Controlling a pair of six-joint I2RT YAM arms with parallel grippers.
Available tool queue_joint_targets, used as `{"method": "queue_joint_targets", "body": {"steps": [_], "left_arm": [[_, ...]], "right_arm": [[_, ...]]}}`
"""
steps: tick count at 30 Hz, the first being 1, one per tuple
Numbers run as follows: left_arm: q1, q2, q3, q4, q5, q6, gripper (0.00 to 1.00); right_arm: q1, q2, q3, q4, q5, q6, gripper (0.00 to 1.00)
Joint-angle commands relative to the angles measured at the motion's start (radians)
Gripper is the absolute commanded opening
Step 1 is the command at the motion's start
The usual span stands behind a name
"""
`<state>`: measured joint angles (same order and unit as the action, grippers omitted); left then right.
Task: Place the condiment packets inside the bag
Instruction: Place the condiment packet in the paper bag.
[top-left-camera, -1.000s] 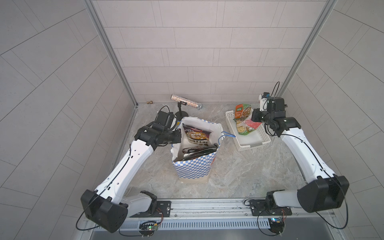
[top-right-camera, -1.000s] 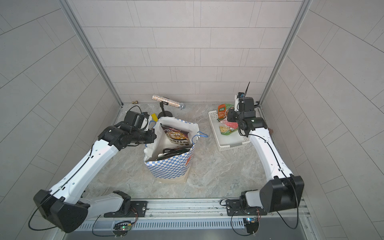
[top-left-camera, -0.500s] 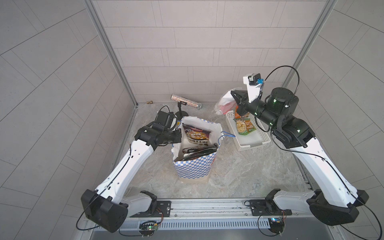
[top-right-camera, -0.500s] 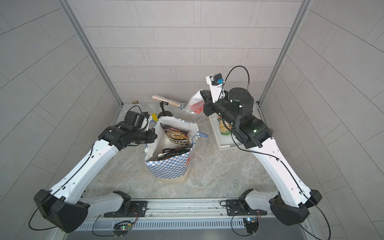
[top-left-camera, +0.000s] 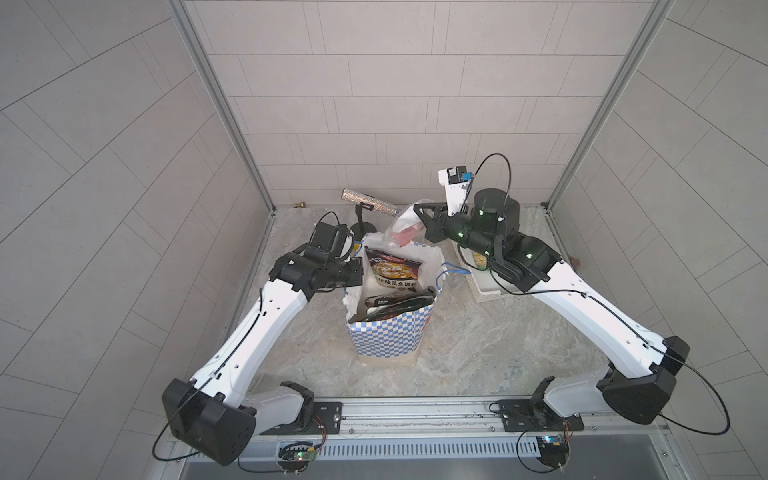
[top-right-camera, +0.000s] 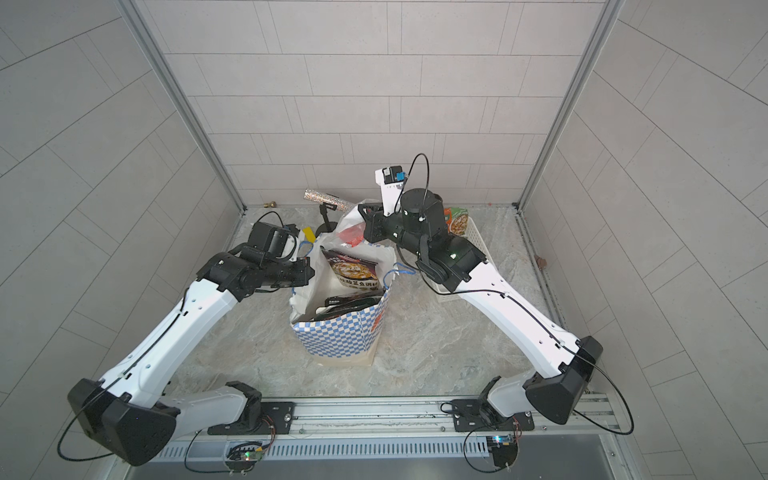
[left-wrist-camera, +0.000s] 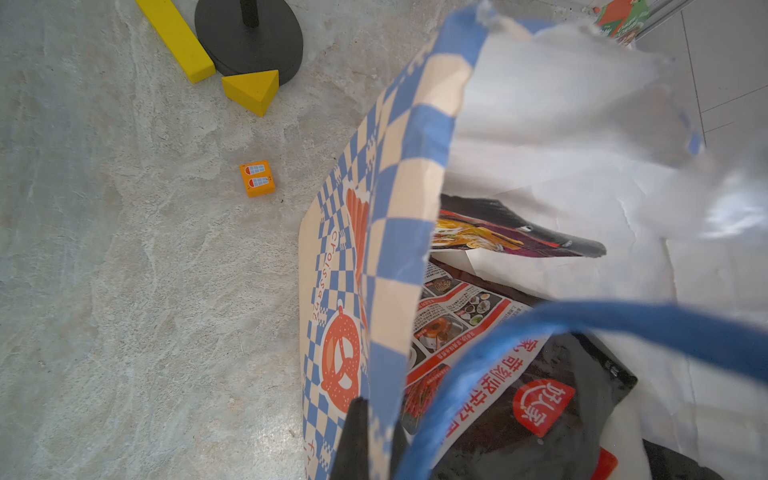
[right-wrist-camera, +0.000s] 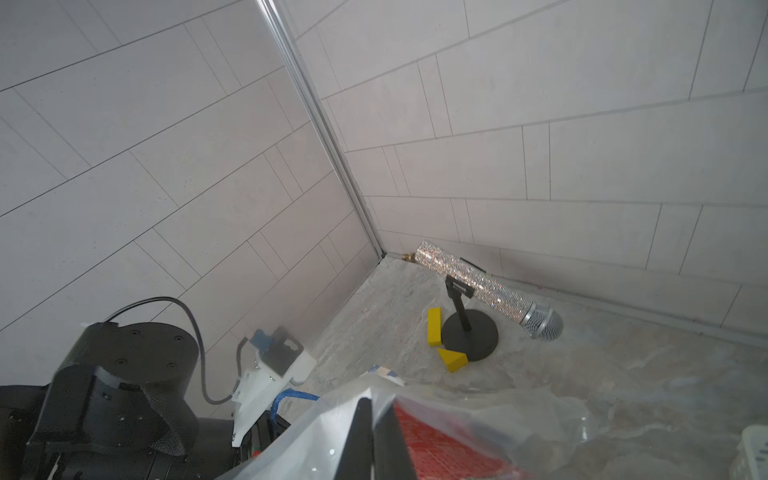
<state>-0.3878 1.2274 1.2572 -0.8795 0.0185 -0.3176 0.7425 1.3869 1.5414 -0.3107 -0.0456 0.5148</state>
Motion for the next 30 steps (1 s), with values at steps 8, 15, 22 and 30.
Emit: {"method": "queue_joint_targets", "body": {"steps": [8, 15, 22, 30], "left_arm": [[0.003, -0.003, -0.011, -0.015, 0.014, 0.0, 0.0], [0.002, -0.001, -0.011, -0.014, 0.017, 0.0, 0.0], [0.003, -0.003, -0.012, -0.014, 0.017, 0.0, 0.0], [0.003, 0.0, -0.011, -0.015, 0.012, 0.006, 0.0]], "right_arm": [[0.021, -0.089, -0.127, 0.239, -0.026, 0.319, 0.0], [0.024, -0.014, -0.139, 0.289, -0.007, 0.42, 0.0], [-0.004, 0.04, -0.125, 0.323, 0.086, 0.442, 0.0], [-0.015, 0.008, -0.188, 0.458, 0.269, 0.49, 0.0]]}}
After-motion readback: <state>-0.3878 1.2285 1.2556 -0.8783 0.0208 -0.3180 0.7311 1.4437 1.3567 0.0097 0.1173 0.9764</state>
